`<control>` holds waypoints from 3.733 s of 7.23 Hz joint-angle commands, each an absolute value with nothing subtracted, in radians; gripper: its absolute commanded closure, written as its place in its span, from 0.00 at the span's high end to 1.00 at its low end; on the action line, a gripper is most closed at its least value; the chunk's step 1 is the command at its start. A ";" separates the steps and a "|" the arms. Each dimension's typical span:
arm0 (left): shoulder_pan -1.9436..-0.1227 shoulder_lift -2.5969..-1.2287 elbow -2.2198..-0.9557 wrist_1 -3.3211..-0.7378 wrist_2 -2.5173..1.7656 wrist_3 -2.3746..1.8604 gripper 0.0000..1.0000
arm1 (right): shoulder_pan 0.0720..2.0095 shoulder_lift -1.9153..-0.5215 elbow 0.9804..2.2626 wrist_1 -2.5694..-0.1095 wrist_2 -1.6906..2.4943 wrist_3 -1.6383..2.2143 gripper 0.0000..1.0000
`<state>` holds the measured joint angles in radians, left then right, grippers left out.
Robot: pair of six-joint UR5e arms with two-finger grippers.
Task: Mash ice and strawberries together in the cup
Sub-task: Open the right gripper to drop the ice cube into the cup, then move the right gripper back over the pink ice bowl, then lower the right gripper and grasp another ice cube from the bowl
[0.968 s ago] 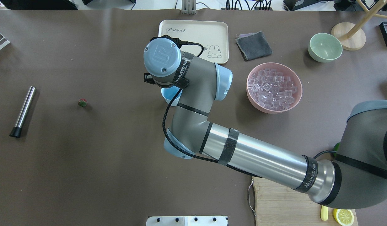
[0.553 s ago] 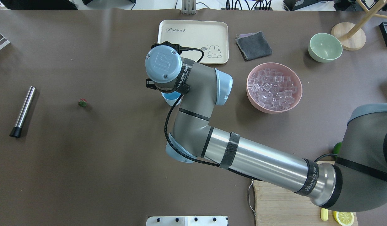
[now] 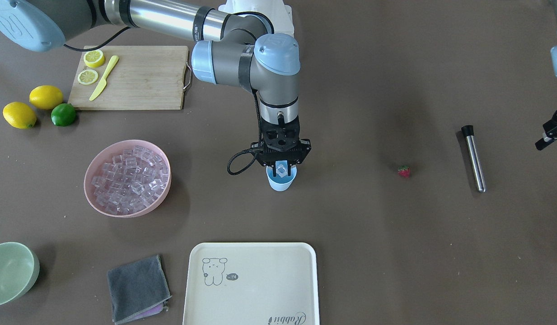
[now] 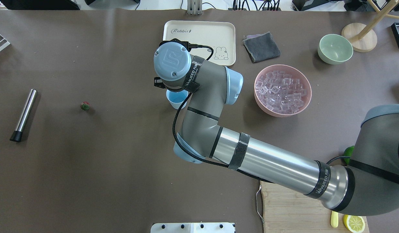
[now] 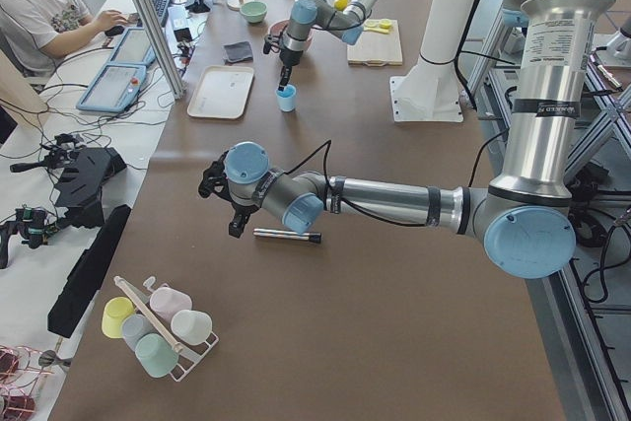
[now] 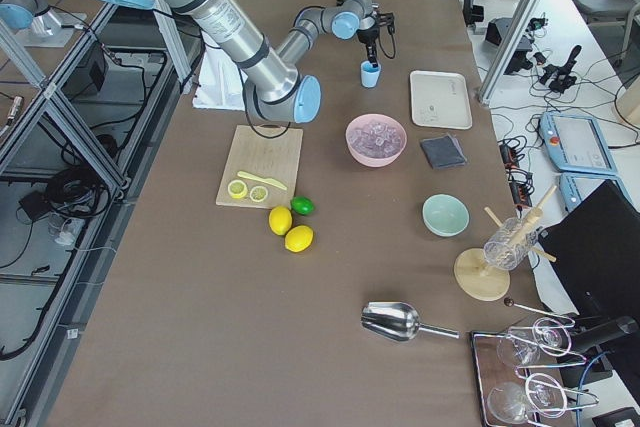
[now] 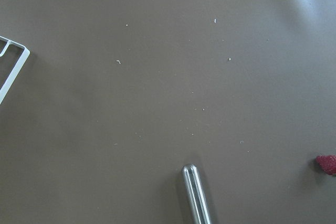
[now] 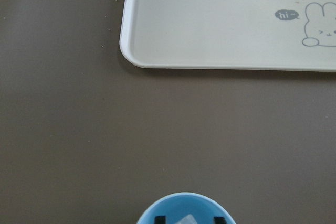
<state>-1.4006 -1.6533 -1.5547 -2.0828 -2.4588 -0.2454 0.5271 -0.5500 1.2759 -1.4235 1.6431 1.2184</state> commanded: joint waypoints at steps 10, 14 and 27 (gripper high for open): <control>-1.379 -1.677 -1.562 -2.086 -2.454 -0.270 0.97 | 0.944 -1.011 1.690 -1.476 2.040 0.665 0.98; -1.362 -1.684 -1.569 -2.086 -2.454 -0.278 0.97 | 0.891 -1.152 1.707 -1.280 1.993 0.538 0.99; -1.362 -1.697 -1.565 -2.088 -2.453 -0.296 0.97 | 0.778 -1.204 1.632 -1.178 1.910 0.532 0.54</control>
